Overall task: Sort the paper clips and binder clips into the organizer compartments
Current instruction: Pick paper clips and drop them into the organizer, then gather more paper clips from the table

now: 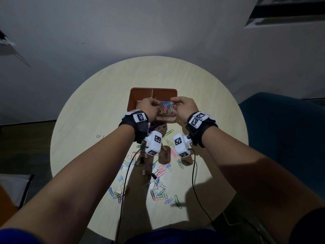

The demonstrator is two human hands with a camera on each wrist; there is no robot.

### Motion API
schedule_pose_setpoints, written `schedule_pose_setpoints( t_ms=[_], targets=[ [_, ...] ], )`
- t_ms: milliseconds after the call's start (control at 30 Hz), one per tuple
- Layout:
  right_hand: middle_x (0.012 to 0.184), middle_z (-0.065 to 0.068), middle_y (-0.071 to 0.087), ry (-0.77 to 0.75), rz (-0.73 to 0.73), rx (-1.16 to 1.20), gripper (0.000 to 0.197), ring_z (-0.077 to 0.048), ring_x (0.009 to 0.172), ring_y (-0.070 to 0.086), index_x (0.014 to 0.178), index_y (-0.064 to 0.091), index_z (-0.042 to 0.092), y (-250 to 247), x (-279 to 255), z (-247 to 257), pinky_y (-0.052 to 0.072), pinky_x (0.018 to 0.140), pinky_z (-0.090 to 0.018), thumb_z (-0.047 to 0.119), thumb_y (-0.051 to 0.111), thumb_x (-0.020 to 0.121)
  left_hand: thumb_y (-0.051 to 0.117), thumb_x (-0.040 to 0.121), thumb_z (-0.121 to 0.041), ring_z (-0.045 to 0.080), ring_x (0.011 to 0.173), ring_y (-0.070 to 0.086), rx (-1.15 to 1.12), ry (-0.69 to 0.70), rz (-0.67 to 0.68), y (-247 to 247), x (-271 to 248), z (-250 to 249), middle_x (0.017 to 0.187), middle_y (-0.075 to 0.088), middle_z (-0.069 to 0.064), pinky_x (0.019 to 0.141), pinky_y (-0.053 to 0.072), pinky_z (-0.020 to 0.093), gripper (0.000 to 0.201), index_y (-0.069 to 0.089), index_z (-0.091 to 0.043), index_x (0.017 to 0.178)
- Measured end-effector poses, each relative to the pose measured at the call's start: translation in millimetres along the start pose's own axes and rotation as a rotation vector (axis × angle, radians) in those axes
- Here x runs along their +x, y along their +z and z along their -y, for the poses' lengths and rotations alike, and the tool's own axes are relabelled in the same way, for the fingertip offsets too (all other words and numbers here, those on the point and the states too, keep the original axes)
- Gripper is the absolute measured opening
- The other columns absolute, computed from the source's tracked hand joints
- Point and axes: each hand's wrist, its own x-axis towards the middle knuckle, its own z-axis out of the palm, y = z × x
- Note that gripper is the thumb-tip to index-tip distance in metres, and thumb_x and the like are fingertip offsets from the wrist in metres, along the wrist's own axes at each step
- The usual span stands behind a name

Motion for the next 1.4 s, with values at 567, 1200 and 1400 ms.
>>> schedule_pose_setpoints(
  t_ms=[567, 1200, 1400],
  targets=[
    [0.088, 0.003, 0.072, 0.046, 0.133, -0.563, 0.027, -0.019, 0.077, 0.067, 0.084, 0.072, 0.020, -51.1, -93.6, -108.1, 0.052, 0.064, -0.024, 0.011, 0.047, 0.083, 0.058, 0.088, -0.019, 0.013, 0.079, 0.060, 0.541, 0.043, 0.248, 16.1, -95.4, 88.2, 0.081, 0.065, -0.009, 0.070, 0.040, 0.022, 0.012, 0.065, -0.024, 0.079],
    [0.082, -0.001, 0.062, -0.037, 0.129, -0.827, 0.007, -0.021, 0.076, 0.058, 0.089, 0.061, 0.018, -47.1, -113.2, -163.4, 0.038, 0.064, -0.027, 0.021, 0.067, 0.087, 0.053, 0.091, -0.022, 0.014, 0.073, 0.058, 0.446, -0.157, -0.070, -44.6, -168.8, 172.4, 0.082, 0.064, -0.006, 0.058, 0.038, 0.020, 0.013, 0.064, -0.021, 0.085],
    [0.079, 0.002, 0.059, -0.019, 0.163, -0.855, 0.011, -0.017, 0.070, 0.054, 0.083, 0.060, 0.017, -45.3, -108.9, -161.1, 0.034, 0.054, -0.023, 0.023, 0.064, 0.091, 0.058, 0.090, -0.018, 0.024, 0.086, 0.064, 0.393, -0.235, -0.242, -86.4, -169.3, 213.2, 0.091, 0.070, 0.004, 0.074, 0.049, 0.030, 0.012, 0.069, -0.014, 0.090]
  ],
)
